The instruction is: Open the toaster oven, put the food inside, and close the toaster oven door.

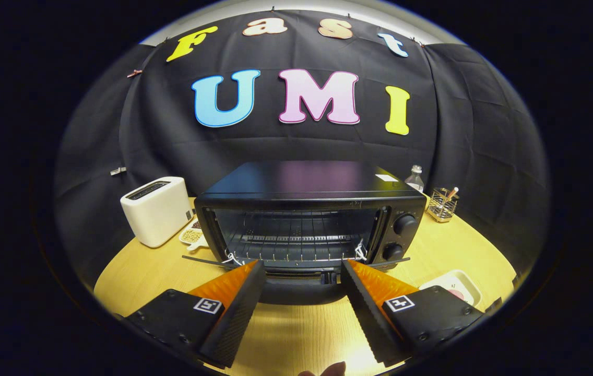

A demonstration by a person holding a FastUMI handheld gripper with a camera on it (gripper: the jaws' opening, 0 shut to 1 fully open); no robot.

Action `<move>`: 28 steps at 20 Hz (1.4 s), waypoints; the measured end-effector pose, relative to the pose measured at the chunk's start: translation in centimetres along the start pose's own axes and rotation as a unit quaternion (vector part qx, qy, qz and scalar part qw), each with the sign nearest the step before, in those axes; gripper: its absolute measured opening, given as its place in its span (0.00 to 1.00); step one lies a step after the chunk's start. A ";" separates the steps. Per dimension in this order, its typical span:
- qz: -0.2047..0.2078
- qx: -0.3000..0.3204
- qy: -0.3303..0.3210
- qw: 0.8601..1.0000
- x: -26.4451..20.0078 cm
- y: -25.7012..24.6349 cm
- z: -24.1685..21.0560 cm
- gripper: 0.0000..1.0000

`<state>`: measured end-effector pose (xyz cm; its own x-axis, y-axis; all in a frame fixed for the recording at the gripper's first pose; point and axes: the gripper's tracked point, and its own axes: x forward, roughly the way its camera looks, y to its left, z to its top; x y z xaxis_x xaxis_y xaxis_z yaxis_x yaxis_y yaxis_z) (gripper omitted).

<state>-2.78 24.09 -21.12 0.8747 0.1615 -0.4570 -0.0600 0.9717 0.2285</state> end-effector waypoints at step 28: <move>0.108 -0.025 0.140 0.984 -4.3 -4.9 -3.6 0.99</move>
<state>-8.02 19.25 -23.40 0.6722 0.3994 -0.6234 -0.2596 0.9157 0.3068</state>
